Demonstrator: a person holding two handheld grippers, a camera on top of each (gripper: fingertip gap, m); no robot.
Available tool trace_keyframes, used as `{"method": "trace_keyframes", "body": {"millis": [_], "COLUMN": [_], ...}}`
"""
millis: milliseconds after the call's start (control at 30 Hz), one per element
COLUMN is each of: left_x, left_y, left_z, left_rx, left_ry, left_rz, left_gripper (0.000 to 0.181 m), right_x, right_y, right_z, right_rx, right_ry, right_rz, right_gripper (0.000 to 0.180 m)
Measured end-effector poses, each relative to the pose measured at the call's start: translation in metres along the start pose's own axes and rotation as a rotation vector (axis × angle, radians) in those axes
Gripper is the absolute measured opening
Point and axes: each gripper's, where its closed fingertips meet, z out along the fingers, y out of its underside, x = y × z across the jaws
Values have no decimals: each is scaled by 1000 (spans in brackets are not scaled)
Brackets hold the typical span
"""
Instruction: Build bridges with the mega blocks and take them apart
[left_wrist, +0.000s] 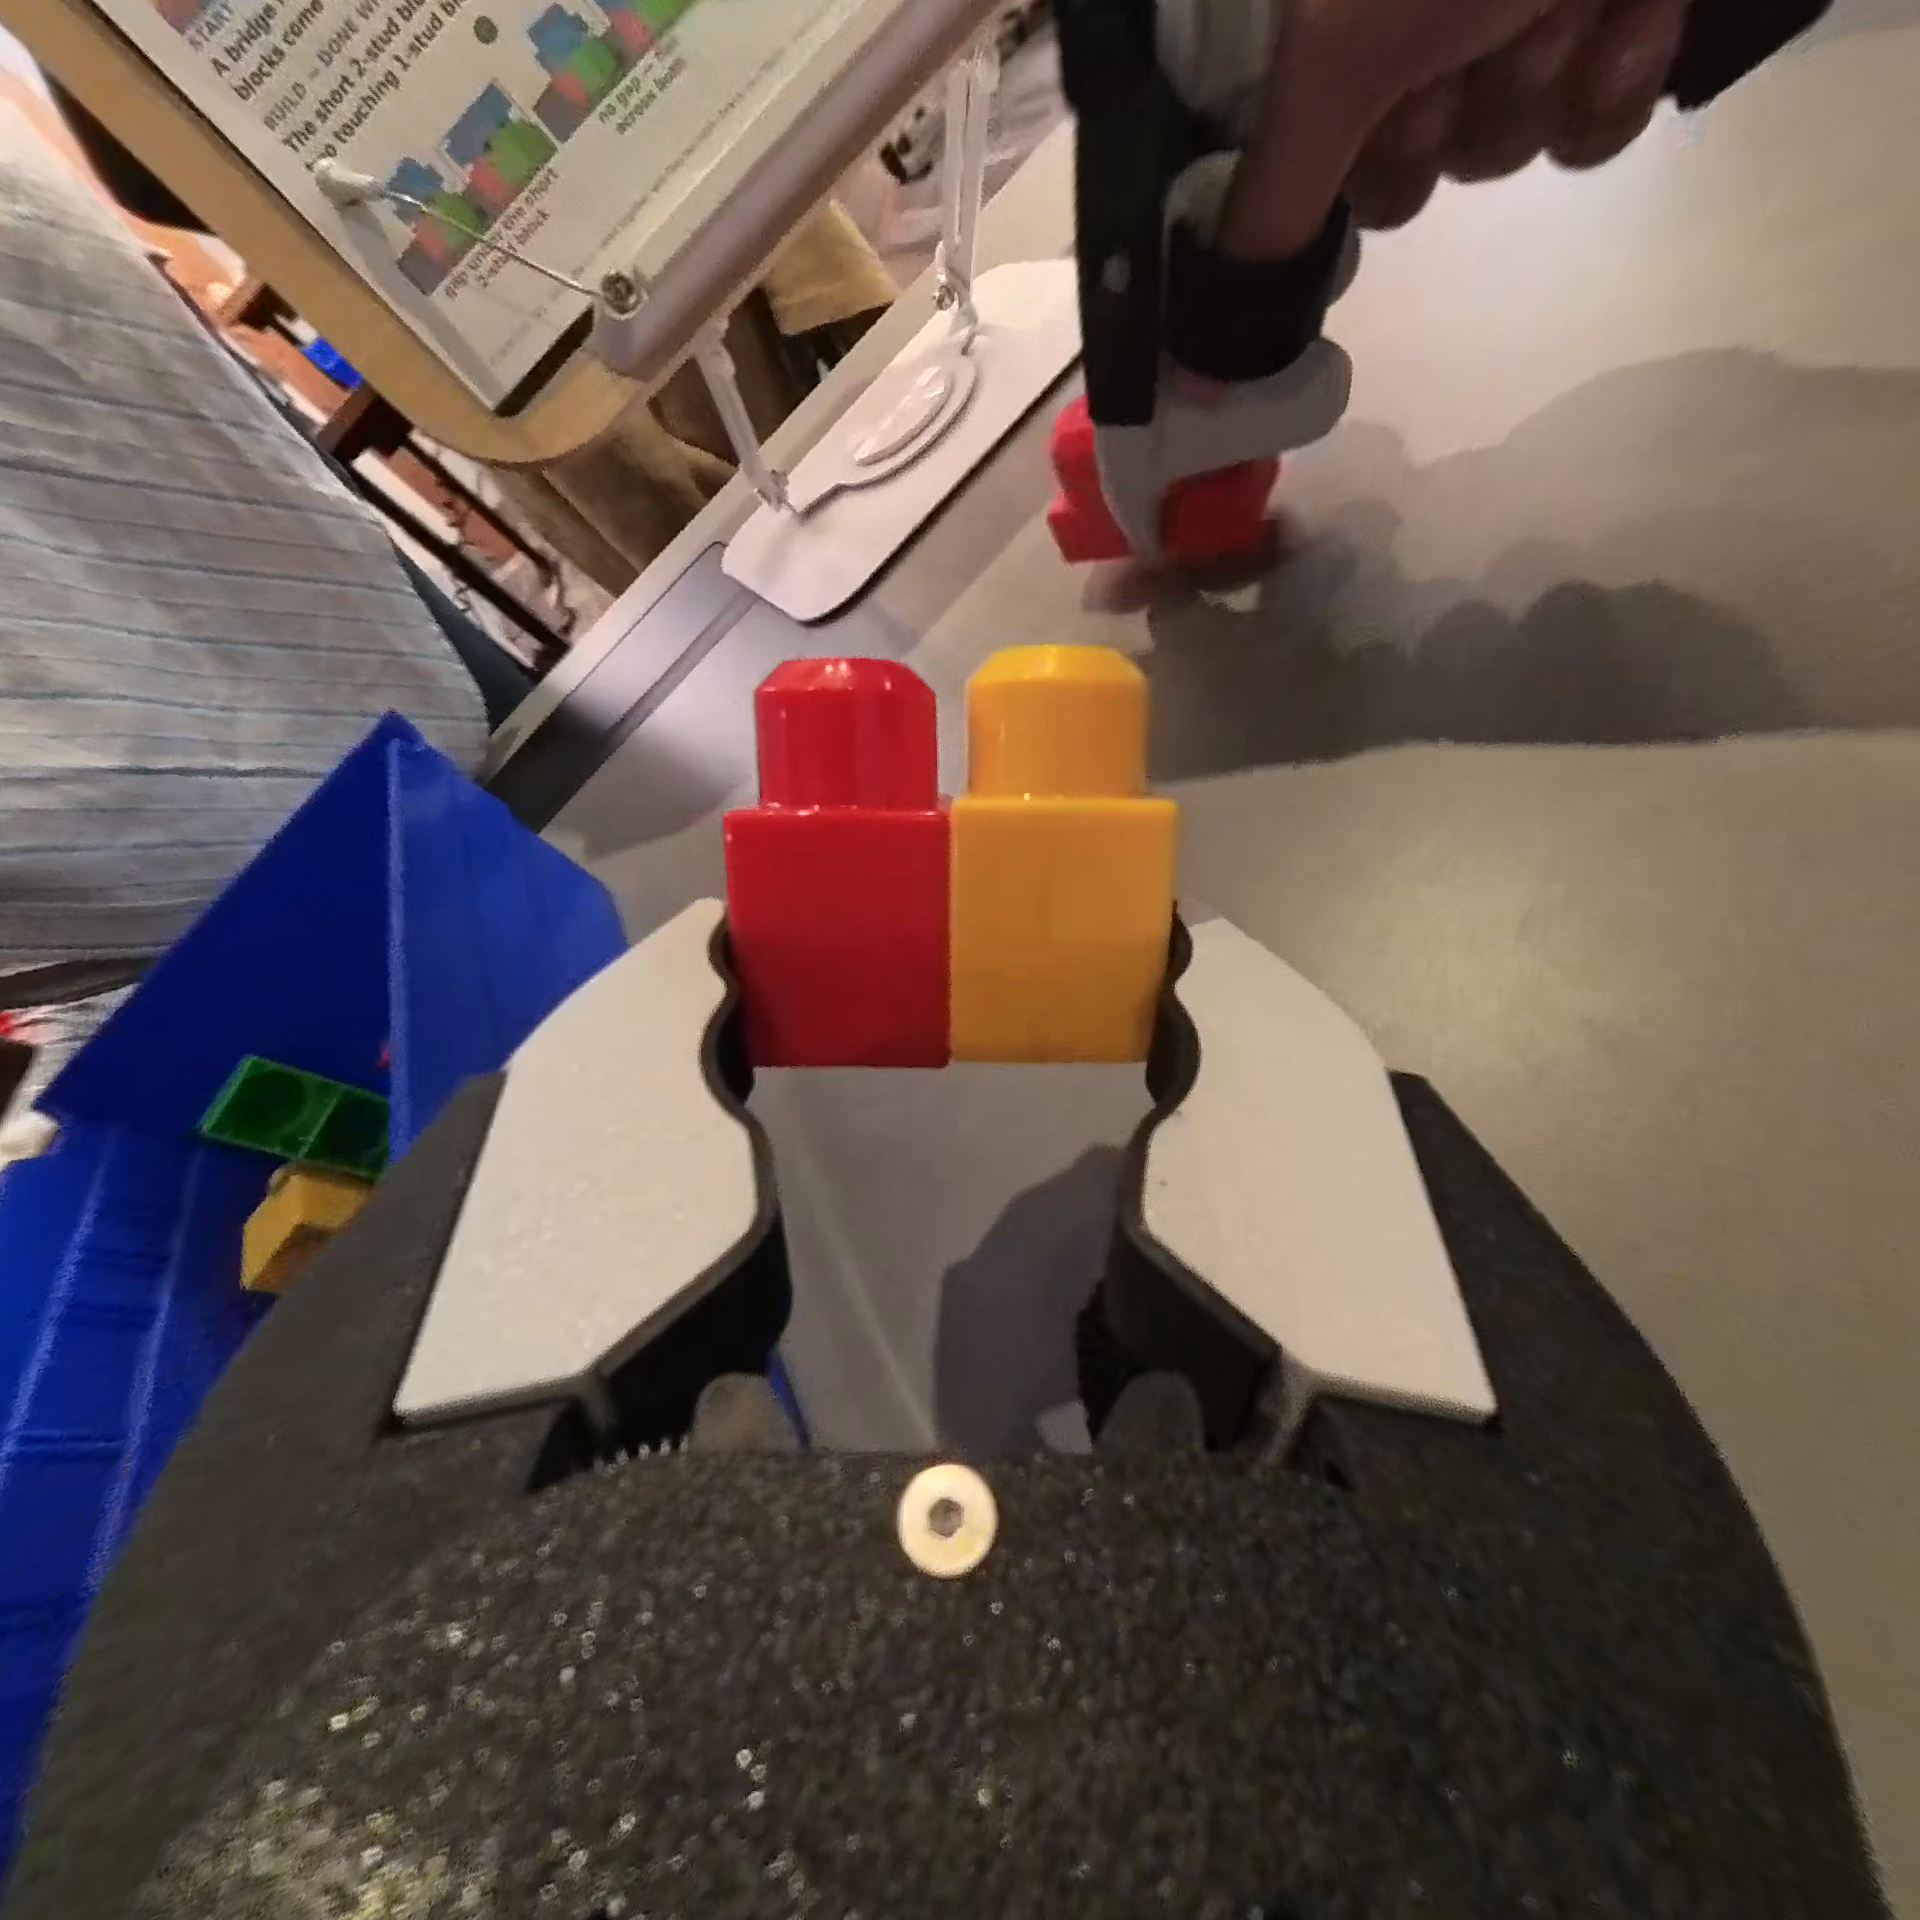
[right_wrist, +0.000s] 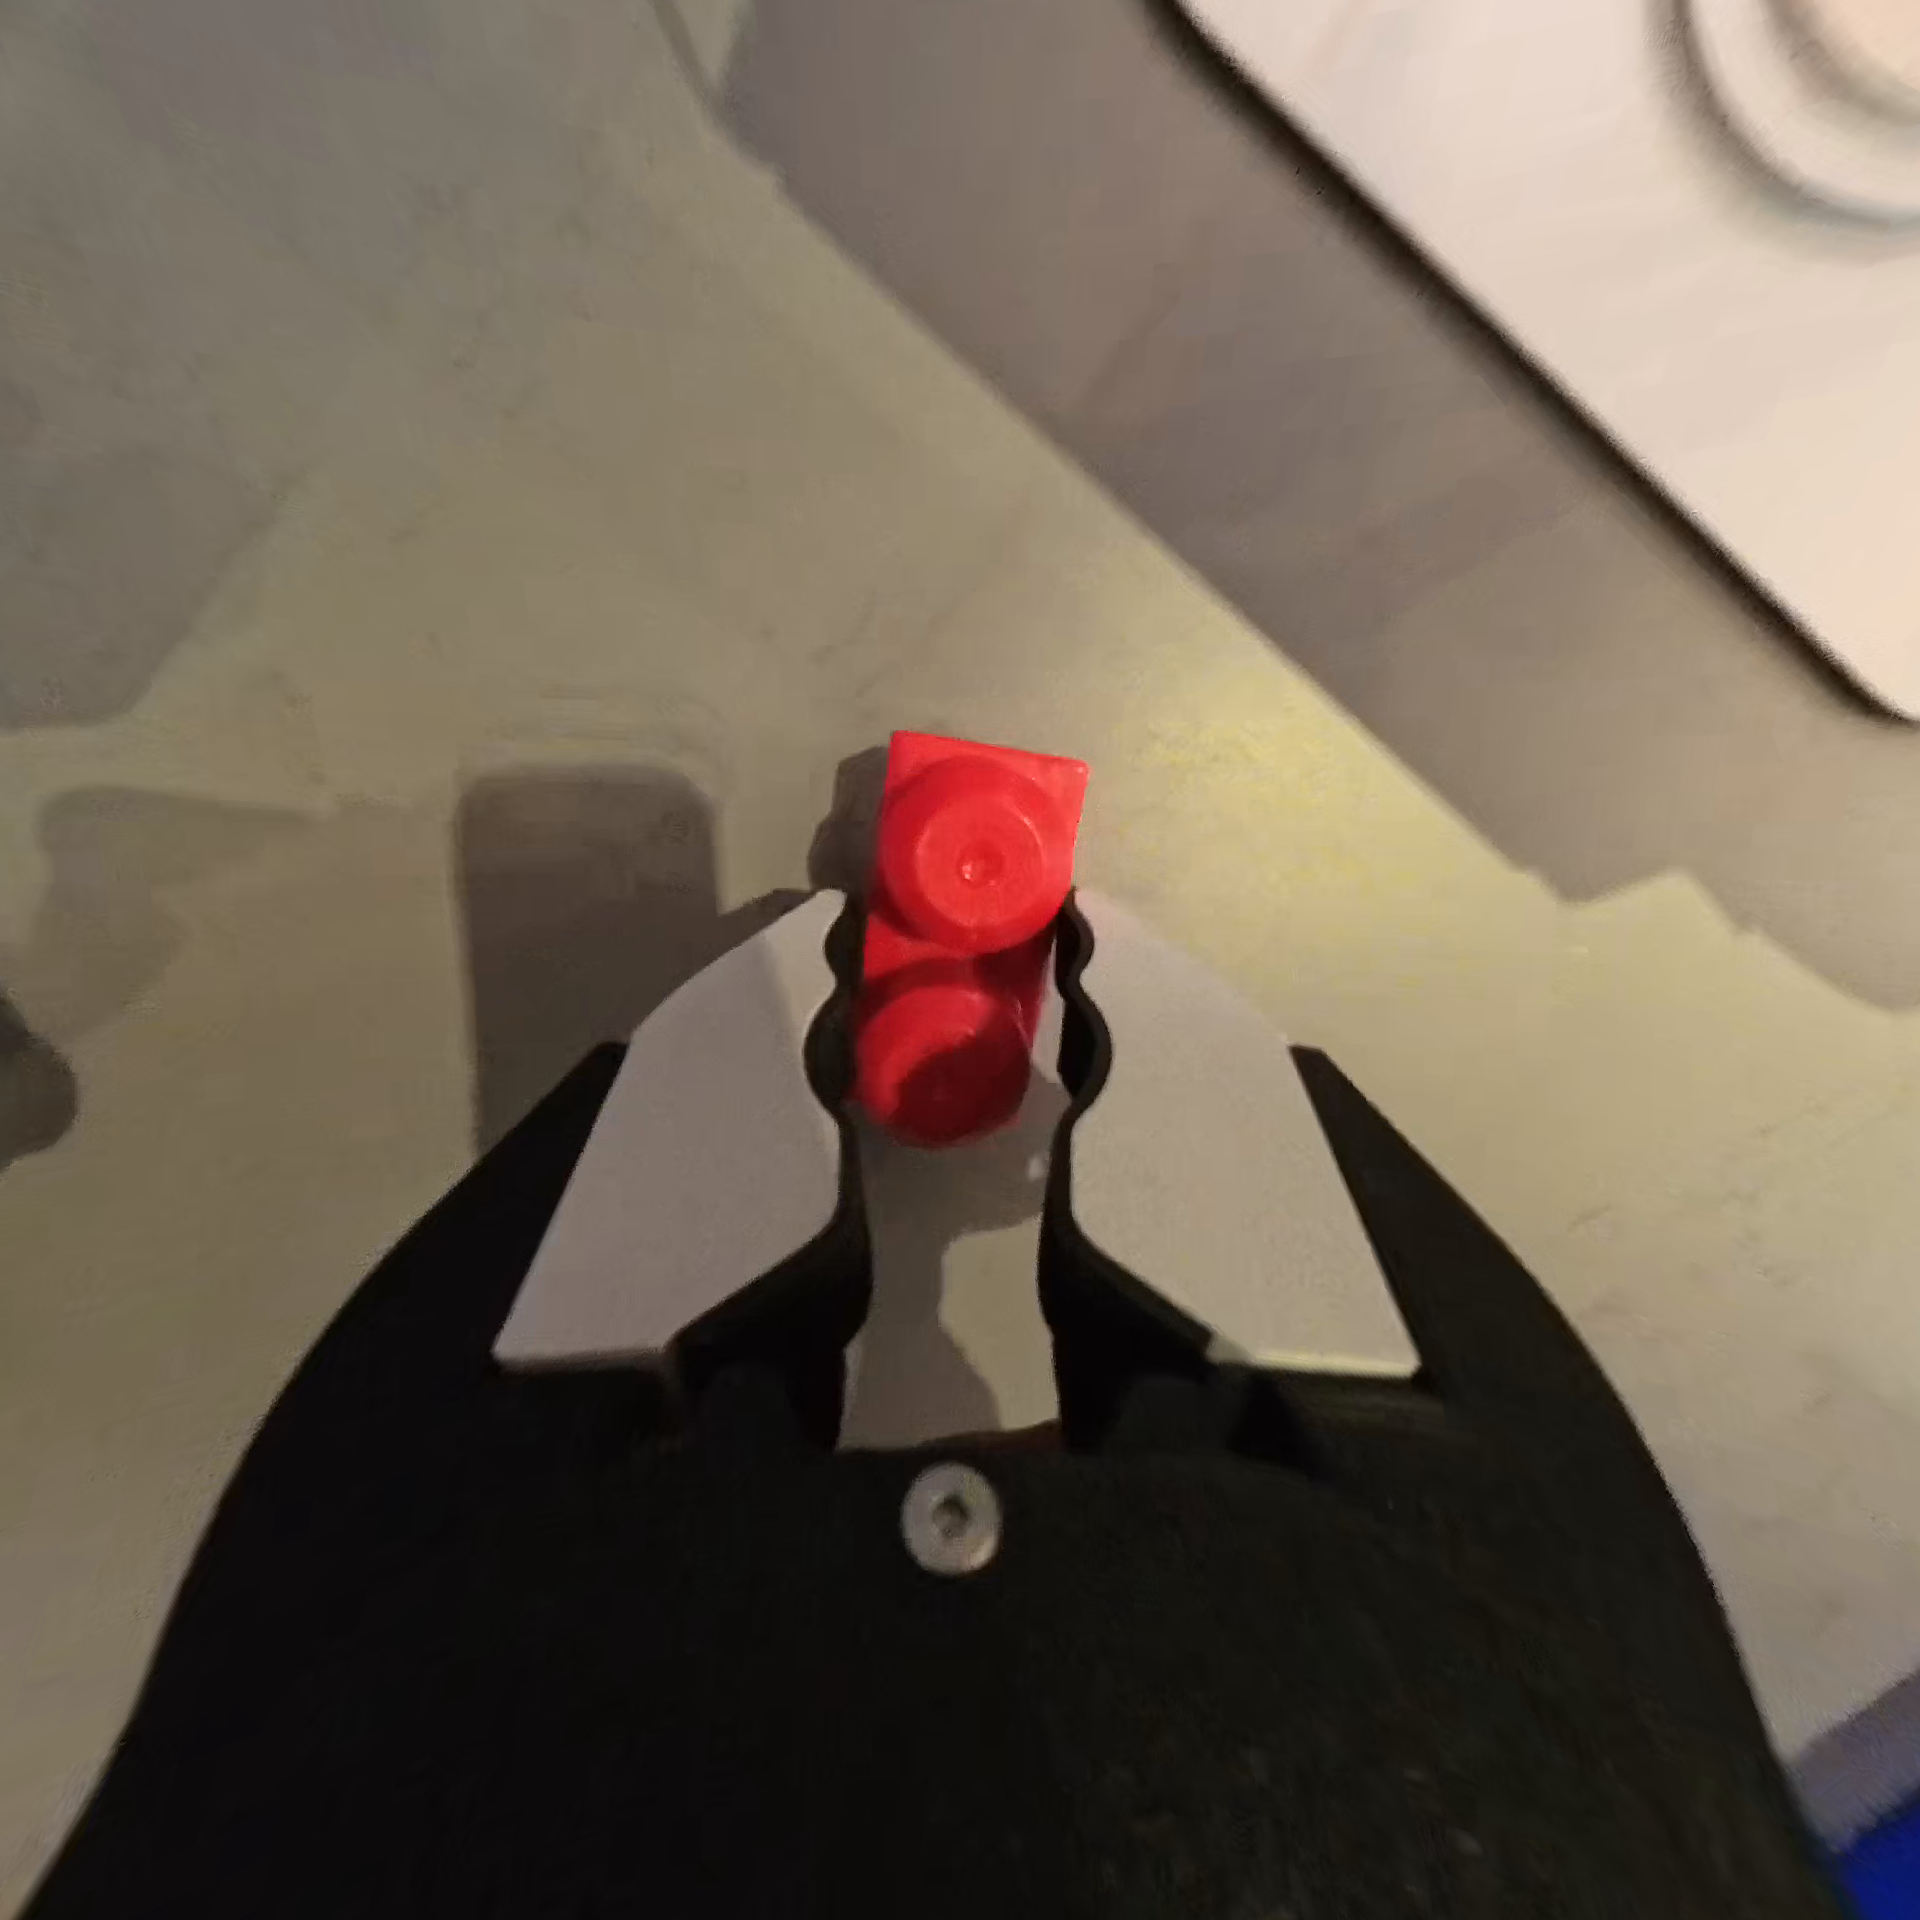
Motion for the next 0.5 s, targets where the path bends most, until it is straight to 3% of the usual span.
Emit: {"method": "trace_keyframes", "body": {"millis": [33,167,267,500], "left_x": [0,-1,3,31], "left_y": [-2,-7,-14,-32], "left_z": [-1,-4,-6,-8], "left_rx": [14,57,86,135], "left_ry": [15,71,99,145], "left_rz": [-21,-93,-100,41], "left_gripper": [74,74,74,74], "right_x": [-8,-38,-63,-77], "right_y": [-2,10,41,73], "right_z": [-13,-89,-132,-147], "right_rx": [76,470,720,791], "right_ry": [-50,-189,-401,-575], "right_rz": [-25,-103,-41,79], "right_gripper": [35,35,34,35]}}
